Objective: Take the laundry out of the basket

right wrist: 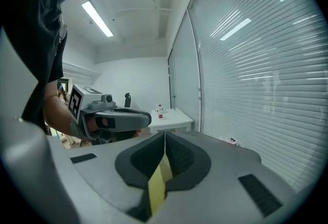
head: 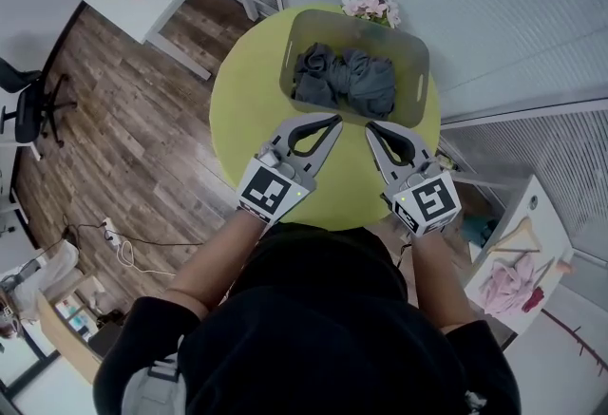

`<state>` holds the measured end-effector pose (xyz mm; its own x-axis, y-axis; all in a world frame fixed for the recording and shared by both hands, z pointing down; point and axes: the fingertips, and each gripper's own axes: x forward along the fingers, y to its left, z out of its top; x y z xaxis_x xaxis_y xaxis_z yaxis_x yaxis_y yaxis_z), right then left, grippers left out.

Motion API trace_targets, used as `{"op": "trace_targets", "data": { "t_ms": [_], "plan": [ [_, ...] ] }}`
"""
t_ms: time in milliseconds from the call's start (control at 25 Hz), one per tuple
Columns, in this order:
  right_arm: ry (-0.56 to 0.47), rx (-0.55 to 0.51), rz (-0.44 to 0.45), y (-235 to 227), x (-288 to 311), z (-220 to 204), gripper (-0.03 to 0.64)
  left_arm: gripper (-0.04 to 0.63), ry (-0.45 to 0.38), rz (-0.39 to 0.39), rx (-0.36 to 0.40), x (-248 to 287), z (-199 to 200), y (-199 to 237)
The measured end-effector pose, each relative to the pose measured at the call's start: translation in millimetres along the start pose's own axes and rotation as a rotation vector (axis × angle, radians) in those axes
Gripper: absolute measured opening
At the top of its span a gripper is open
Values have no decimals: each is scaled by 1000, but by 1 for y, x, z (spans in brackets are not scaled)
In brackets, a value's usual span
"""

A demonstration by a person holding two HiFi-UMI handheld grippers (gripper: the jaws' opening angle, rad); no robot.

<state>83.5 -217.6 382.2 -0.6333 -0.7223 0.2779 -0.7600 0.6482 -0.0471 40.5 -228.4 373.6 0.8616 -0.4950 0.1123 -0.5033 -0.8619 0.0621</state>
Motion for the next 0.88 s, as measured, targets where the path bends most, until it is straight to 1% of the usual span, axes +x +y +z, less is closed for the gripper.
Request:
{"op": "trace_targets", "data": {
  "t_ms": [120,240,320,440,520,680,880],
  "plan": [
    [-3,4,-26,-11,11,-1,25,9,-31,1,-33,8,-3,17],
    [24,-5,-32,-23,20,-6,25,9,-38,-2,-21,16,-3,30],
    [57,-21,-21,-30,26,-10,25,9,-37,10,-19,20,-4,39],
    [92,-56,-10,-46,36,-13,25,9,-18,20,6,30,-9,52],
    [115,-72,-3,-58,43,-17,25,9,-27,35,10,40,-13,59],
    [191,-98,27,-78,62,-34,25,9,-57,92,3,60,-21,77],
    [280,-135,87,-94,92,-58,25,9,-73,109,14,82,-26,98]
  ]
}}
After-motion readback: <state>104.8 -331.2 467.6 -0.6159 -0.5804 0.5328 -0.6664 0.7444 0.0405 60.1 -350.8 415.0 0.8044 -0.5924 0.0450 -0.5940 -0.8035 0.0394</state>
